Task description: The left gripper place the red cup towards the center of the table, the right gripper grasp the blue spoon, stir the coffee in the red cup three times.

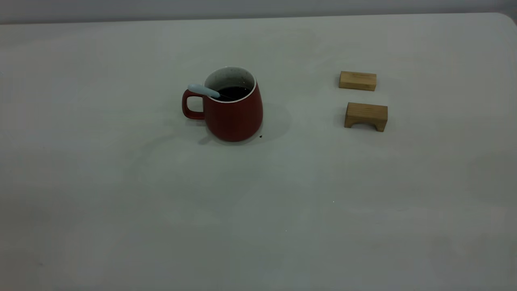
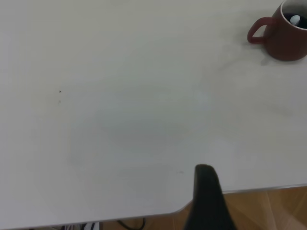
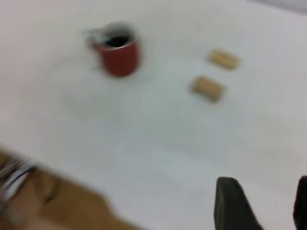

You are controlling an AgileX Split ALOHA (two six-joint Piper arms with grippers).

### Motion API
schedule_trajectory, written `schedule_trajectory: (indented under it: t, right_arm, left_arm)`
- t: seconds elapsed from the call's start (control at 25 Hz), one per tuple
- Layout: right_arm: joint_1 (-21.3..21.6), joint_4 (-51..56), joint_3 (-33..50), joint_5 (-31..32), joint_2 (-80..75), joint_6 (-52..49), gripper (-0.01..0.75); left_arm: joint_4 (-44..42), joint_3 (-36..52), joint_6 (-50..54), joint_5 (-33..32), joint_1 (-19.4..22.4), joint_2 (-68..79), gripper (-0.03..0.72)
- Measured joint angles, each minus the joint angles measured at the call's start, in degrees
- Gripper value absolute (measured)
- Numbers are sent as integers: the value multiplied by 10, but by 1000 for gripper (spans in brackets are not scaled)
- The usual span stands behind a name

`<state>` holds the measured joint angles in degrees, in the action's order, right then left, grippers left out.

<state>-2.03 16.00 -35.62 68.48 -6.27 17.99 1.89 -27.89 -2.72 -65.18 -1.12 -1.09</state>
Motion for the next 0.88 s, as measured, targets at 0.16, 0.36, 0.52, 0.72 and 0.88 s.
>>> schedule_trajectory:
  t: [0.16,0.36,0.52,0.72,0.88]
  right_arm:
    - [26,-71,13,-12,26,-81,352]
    - [29,-120,37,-14,49,-127,352]
    - [29,-123,68,-17,52,-130,352]
    - [29,-127,85,-31,52,-130,352]
    - [29,-129,87,-33,52,-130,352]
  left_arm:
    - [0,0,0,0,0,0,585]
    - [0,0,1,0,0,0,585]
    - [0,0,1,0,0,0,585]
    - [0,0,1,0,0,0,585]
    - [0,0,1,0,0,0,585]
